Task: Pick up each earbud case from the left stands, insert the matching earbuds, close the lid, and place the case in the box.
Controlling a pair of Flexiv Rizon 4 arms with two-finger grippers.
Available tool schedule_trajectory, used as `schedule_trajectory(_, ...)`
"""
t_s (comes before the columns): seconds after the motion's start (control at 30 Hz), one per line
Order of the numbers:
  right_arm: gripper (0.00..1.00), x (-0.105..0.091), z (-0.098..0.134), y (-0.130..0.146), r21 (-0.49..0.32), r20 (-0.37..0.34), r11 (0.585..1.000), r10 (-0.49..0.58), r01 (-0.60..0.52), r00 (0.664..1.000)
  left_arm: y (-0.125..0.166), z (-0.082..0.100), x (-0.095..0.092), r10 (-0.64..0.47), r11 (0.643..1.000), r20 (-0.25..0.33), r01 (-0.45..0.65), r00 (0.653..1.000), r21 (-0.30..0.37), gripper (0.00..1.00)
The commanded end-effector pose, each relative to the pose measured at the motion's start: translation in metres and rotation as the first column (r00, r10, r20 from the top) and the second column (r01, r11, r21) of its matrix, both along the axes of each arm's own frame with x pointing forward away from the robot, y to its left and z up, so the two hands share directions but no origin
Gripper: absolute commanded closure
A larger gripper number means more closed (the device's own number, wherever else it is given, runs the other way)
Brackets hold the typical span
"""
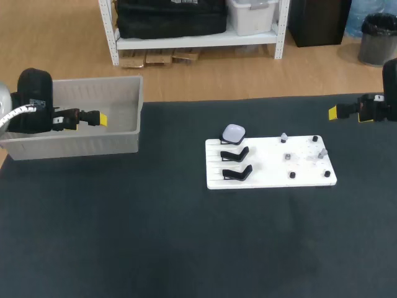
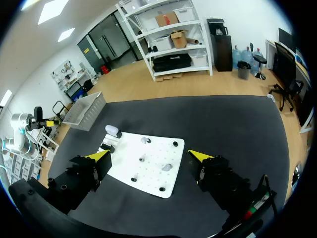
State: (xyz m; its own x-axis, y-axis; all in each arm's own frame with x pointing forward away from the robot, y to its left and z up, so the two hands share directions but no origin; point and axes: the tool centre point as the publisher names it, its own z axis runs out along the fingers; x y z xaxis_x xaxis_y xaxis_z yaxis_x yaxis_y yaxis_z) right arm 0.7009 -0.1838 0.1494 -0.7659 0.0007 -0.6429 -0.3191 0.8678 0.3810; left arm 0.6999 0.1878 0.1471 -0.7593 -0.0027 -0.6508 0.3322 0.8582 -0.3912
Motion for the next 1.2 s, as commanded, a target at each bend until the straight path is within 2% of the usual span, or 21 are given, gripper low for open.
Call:
schedule_trajectory(0.03, 0.00, 0.000, 0.000, 0.000, 0.000, 0.000, 1.000, 0.001, -0.001, 1.000, -0.002, 0.002, 0.000, 0.006, 1.000, -0.009, -0.006, 1.000, 0.011, 0.00)
schedule_trajectory(0.37, 0.00, 0.000, 0.000, 0.000, 0.000, 0.000, 1.000, 0.001, -0.001, 1.000, -0.002, 0.002, 0.000, 0.006, 1.000, -0.009, -0.006, 1.000, 0.011, 0.00)
schedule_trajectory(0.4, 0.00, 0.000, 0.000, 0.000, 0.000, 0.000, 1.000, 0.001, -0.001, 1.000, -0.007, 0.006, -0.001, -0.129, 0.991, 0.104, 0.133, 0.986, -0.034, 0.00)
schedule_trajectory(0.43, 0.00, 0.000, 0.000, 0.000, 0.000, 0.000, 1.000, 0.001, -0.001, 1.000, -0.008, 0.007, -0.002, -0.221, 0.971, 0.174, 0.234, 0.960, -0.054, 0.00)
schedule_trajectory(0.47, 0.00, 0.000, 0.000, 0.000, 0.000, 0.000, 1.000, 0.001, -0.001, 1.000, -0.012, 0.008, -0.003, -0.334, 0.938, 0.262, 0.347, 0.905, -0.003, 0.00)
schedule_trajectory(0.5, 0.00, 0.000, 0.000, 0.000, 0.000, 0.000, 1.000, 0.001, -0.001, 1.000, -0.015, 0.008, -0.005, -0.430, 0.892, 0.371, 0.451, 0.823, 0.034, 0.00)
schedule_trajectory(0.53, 0.00, 0.000, 0.000, 0.000, 0.000, 0.000, 1.000, 0.001, -0.001, 1.000, -0.016, 0.008, -0.006, -0.482, 0.853, 0.403, 0.522, 0.778, 0.013, 0.00)
schedule_trajectory(0.57, 0.00, 0.000, 0.000, 0.000, 0.000, 0.000, 1.000, 0.001, -0.001, 1.000, -0.018, 0.008, -0.007, -0.559, 0.794, 0.468, 0.604, 0.685, 0.065, 0.00)
schedule_trajectory(0.6, 0.00, 0.000, 0.000, 0.000, 0.000, 0.000, 1.000, 0.001, -0.001, 1.000, -0.019, 0.008, -0.007, -0.596, 0.761, 0.480, 0.643, 0.644, 0.082, 0.00)
schedule_trajectory(0.63, 0.00, 0.000, 0.000, 0.000, 0.000, 0.000, 1.000, 0.001, -0.001, 1.000, -0.024, 0.009, -0.007, -0.652, 0.699, 0.509, 0.705, 0.562, 0.117, 0.00)
schedule_trajectory(0.7, 0.00, 0.000, 0.000, 0.000, 0.000, 0.000, 1.000, 0.001, -0.001, 1.000, -0.029, 0.010, -0.005, -0.689, 0.648, 0.535, 0.745, 0.489, 0.154, 0.00)
schedule_trajectory(0.73, 0.00, 0.000, 0.000, 0.000, 0.000, 0.000, 1.000, 0.001, -0.001, 1.000, -0.032, 0.010, -0.005, -0.699, 0.636, 0.537, 0.755, 0.473, 0.163, 0.00)
schedule_trajectory(0.77, 0.00, 0.000, 0.000, 0.000, 0.000, 0.000, 1.000, 0.001, -0.001, 1.000, -0.037, 0.011, -0.004, -0.708, 0.633, 0.530, 0.751, 0.466, 0.185, 0.00)
schedule_trajectory(1.2, 0.00, 0.000, 0.000, 0.000, 0.000, 0.000, 1.000, 0.001, -0.001, 1.000, -0.037, 0.011, -0.004, -0.708, 0.633, 0.530, 0.751, 0.466, 0.185, 0.00)
